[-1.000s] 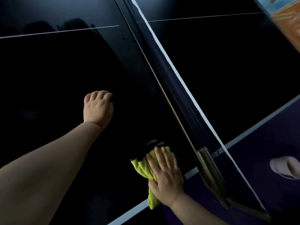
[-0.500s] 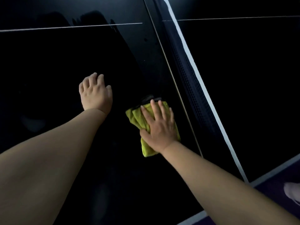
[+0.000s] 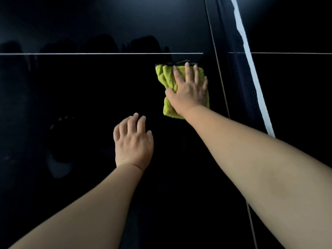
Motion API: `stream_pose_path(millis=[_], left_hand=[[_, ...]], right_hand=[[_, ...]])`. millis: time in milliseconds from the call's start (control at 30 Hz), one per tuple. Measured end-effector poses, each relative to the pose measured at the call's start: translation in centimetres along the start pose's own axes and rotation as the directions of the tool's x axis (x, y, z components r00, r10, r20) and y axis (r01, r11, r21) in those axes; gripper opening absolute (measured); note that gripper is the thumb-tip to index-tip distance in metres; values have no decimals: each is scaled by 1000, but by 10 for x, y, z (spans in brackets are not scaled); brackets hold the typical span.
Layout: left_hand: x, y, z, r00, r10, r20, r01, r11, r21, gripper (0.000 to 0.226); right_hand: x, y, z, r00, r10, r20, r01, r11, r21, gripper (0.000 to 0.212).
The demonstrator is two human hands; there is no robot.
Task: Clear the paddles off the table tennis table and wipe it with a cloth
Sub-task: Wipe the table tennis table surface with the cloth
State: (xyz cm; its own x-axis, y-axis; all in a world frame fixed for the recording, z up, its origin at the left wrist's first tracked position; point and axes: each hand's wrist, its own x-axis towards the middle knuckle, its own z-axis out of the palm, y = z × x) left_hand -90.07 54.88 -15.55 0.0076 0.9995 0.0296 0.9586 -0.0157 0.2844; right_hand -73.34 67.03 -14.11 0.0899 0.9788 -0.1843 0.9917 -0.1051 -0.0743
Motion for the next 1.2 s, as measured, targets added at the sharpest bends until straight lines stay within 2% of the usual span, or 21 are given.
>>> stream_pose_path(millis=[233, 500, 867, 1033, 1200], left_hand=[[2, -1, 6, 1000, -9, -25, 9, 1000, 15, 51], [-6, -2, 2, 1000, -12, -17, 12, 1000, -7, 49], [-10, 2, -3, 999, 44, -29, -45, 998, -36, 55], [-22, 3, -12, 994, 102, -30, -105, 989, -105, 60], [-42, 5, -19, 959, 282, -25, -282, 959, -30, 53]], right_hand=[[86, -6, -15, 1000, -9, -1, 9, 1000, 24, 71], [62, 0, -12, 998, -35, 45, 33, 998, 54, 67], [-131, 44, 17, 996, -45, 72, 42, 998, 40, 72], [-251, 63, 34, 993, 25, 111, -26, 1000, 10, 72], [-356, 81, 50, 984, 110, 140, -108, 994, -22, 71]])
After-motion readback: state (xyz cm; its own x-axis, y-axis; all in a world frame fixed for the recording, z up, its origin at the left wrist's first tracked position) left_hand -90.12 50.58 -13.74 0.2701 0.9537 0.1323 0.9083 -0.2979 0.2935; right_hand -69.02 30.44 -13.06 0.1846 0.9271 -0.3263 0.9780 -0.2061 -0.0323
